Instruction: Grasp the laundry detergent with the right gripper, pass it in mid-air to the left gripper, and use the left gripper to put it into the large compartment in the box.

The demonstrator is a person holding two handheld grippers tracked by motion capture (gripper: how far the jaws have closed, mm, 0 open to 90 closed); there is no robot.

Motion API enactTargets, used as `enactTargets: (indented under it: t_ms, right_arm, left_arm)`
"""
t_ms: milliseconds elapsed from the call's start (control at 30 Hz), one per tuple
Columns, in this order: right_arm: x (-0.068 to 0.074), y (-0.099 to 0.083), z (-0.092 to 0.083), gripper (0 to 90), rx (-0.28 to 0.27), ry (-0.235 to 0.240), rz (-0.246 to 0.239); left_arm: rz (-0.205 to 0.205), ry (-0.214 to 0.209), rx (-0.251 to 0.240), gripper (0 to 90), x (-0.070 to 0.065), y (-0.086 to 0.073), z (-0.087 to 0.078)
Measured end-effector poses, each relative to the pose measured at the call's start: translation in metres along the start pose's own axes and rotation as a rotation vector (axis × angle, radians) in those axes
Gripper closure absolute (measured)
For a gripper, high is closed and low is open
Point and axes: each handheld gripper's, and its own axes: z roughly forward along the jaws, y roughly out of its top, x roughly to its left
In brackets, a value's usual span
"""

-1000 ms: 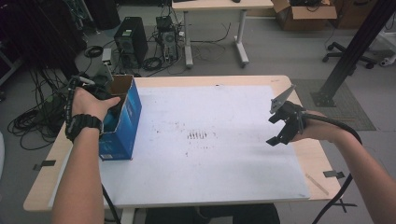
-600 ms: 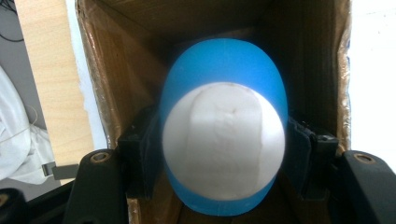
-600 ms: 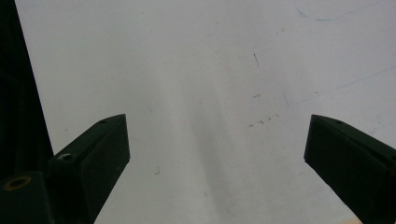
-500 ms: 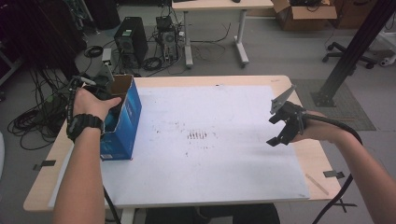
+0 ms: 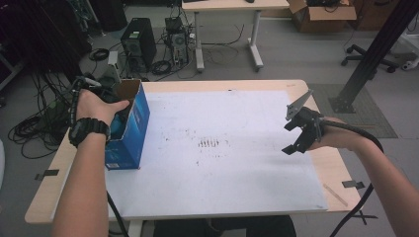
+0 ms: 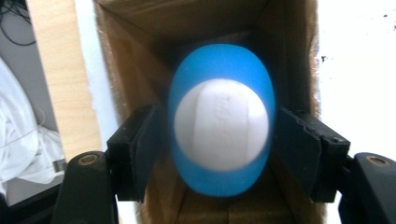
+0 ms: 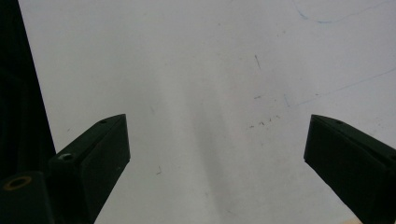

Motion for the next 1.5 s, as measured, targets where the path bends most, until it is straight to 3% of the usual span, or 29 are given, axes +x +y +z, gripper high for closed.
enactTargets:
  t_ms: [367, 533, 667, 1133, 1400, 1500]
  right_arm:
    - [0.002, 0.005, -0.004, 7.0, -0.008, -0.004, -0.006]
    - [0.004, 0.009, -0.006, 7.0, -0.013, -0.006, -0.021]
    - [0.007, 0.012, -0.007, 7.0, -0.014, -0.007, -0.026]
    - [0.011, 0.018, -0.007, 7.2, -0.013, -0.005, -0.042]
    - [0.012, 0.023, -0.007, 7.0, -0.018, 0.004, -0.055]
    - [0.012, 0.024, -0.006, 6.6, -0.019, 0.012, -0.06]
  left_arm:
    - [0.049, 0.021, -0.047, 25.6, -0.01, 0.001, -0.038]
    - [0.094, 0.017, -0.069, 23.8, -0.024, 0.004, -0.049]
    - [0.149, -0.012, -0.085, 20.9, -0.04, 0.007, -0.055]
    - [0.329, -0.057, -0.111, 13.3, -0.098, 0.012, -0.053]
    - [0.411, -0.108, -0.121, 8.9, -0.124, 0.013, -0.046]
    - [0.448, -0.148, -0.117, 7.9, -0.132, 0.012, -0.042]
